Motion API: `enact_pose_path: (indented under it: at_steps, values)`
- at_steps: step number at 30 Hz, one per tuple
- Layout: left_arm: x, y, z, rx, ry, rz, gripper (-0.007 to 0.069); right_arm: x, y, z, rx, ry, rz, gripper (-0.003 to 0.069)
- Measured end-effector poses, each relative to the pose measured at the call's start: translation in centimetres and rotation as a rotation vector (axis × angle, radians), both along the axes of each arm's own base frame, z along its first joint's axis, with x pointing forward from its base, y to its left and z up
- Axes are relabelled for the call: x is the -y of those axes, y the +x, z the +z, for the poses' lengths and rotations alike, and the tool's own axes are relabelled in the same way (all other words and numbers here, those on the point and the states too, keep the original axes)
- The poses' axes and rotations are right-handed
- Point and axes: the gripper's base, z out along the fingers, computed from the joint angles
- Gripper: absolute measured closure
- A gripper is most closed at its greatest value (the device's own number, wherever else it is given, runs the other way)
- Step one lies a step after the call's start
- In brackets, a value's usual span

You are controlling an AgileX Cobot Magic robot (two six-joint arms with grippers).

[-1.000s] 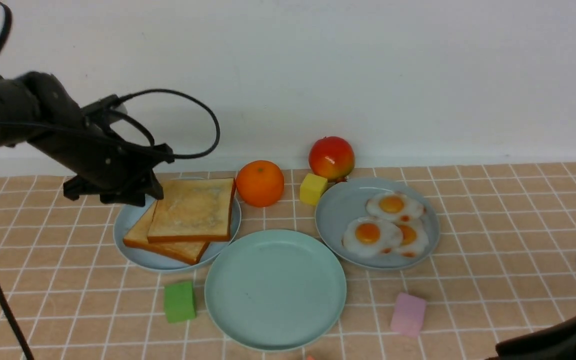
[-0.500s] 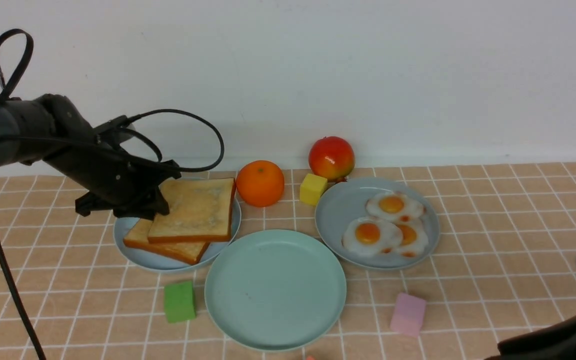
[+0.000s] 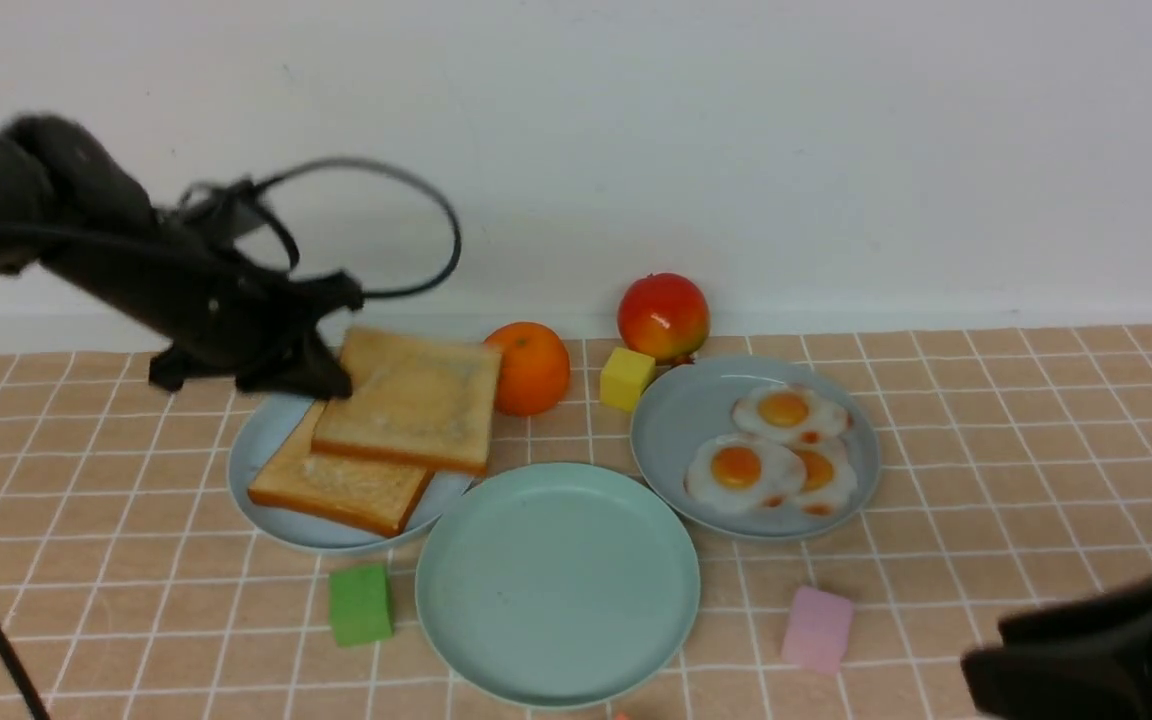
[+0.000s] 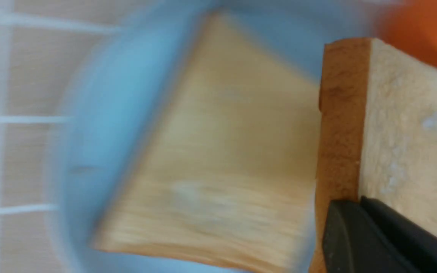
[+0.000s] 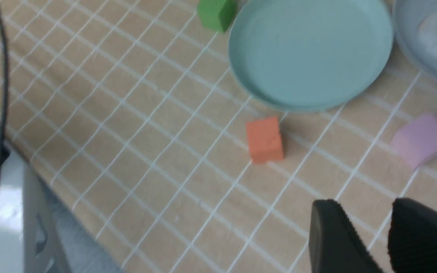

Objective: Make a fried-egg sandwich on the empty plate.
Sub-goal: Use the left arm to put a slice of bread into the empty plate in the middle

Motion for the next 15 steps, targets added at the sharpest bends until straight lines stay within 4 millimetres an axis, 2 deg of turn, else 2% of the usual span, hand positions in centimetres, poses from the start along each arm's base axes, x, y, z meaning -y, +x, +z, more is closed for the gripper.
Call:
enact_pose_path:
  at_steps: [3, 6, 9, 10, 11, 15]
  values:
    - [2.6, -1.4, 2.5, 0.041, -0.068, -0.078, 0.0636, -0.2, 0.7, 0.6, 0.082, 0.047, -0.027, 0.0417]
    - [4.6, -2.7, 2.5, 0.026, -0.115, -0.107, 0.0636, -0.5, 1.2, 0.8, 0.111, 0.07, -0.04, 0.0417]
    - [6.1, -4.2, 0.9, -0.027, -0.138, -0.118, 0.0637, -0.6, 1.5, 0.7, 0.113, 0.071, -0.043, 0.0417]
    - [6.4, -4.9, -0.4, -0.058, -0.14, -0.103, 0.0637, -0.7, 1.5, 0.6, 0.11, 0.068, -0.043, 0.0417]
    - [6.5, -5.0, -0.6, -0.062, -0.14, -0.102, 0.0637, -0.7, 1.6, 0.6, 0.108, 0.067, -0.043, 0.0417]
    - [6.4, -6.7, -4.4, -0.116, -0.133, 0.002, 0.0637, -0.8, 1.6, 0.5, 0.1, 0.06, -0.042, 0.0417]
